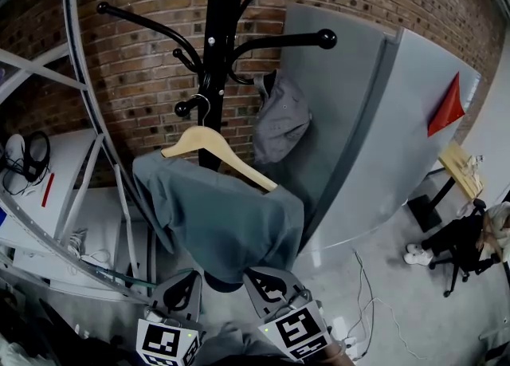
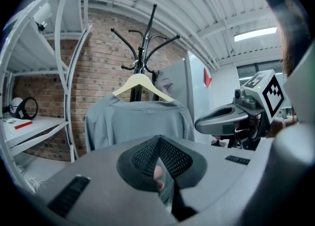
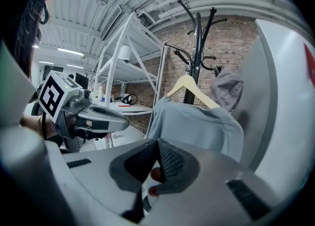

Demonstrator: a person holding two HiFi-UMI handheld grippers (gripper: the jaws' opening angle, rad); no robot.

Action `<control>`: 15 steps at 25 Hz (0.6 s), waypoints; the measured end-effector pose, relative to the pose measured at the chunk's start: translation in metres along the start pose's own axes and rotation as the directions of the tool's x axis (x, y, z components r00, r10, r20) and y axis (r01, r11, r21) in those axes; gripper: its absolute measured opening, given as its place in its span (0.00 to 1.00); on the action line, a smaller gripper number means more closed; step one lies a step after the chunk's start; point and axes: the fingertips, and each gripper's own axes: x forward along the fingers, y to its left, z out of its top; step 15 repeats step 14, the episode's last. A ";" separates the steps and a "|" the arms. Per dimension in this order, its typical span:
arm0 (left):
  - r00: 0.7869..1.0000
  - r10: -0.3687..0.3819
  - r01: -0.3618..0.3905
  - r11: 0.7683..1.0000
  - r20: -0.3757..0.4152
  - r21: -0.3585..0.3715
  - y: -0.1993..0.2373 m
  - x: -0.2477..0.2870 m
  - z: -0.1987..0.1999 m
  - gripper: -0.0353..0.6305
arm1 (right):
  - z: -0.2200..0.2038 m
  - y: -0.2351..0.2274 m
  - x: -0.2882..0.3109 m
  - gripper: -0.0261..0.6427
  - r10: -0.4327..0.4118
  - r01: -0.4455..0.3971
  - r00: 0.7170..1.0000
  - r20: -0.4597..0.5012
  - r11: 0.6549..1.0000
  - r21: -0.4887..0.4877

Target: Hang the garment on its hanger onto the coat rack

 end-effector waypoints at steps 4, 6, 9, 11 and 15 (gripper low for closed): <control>0.997 0.027 -0.024 0.999 0.071 -0.041 0.007 0.000 0.010 0.06 | 0.000 0.001 0.004 0.07 0.003 -0.003 1.000 -0.004 1.000 0.000; 0.994 0.035 -0.028 0.997 0.103 -0.067 0.011 -0.001 0.014 0.06 | 0.001 0.000 0.006 0.07 0.003 -0.003 1.000 -0.003 1.000 0.003; 0.992 0.036 -0.025 0.995 0.121 -0.094 0.017 -0.001 0.016 0.06 | 0.001 -0.001 0.008 0.07 0.004 -0.004 1.000 -0.005 1.000 0.004; 0.992 0.032 -0.020 0.995 0.119 -0.099 0.019 0.000 0.015 0.06 | 0.001 -0.002 0.009 0.07 0.006 -0.006 1.000 -0.007 1.000 0.006; 0.994 0.031 -0.020 0.995 0.103 -0.099 0.020 0.002 0.012 0.06 | 0.002 -0.001 0.011 0.07 0.017 -0.017 1.000 -0.009 1.000 0.009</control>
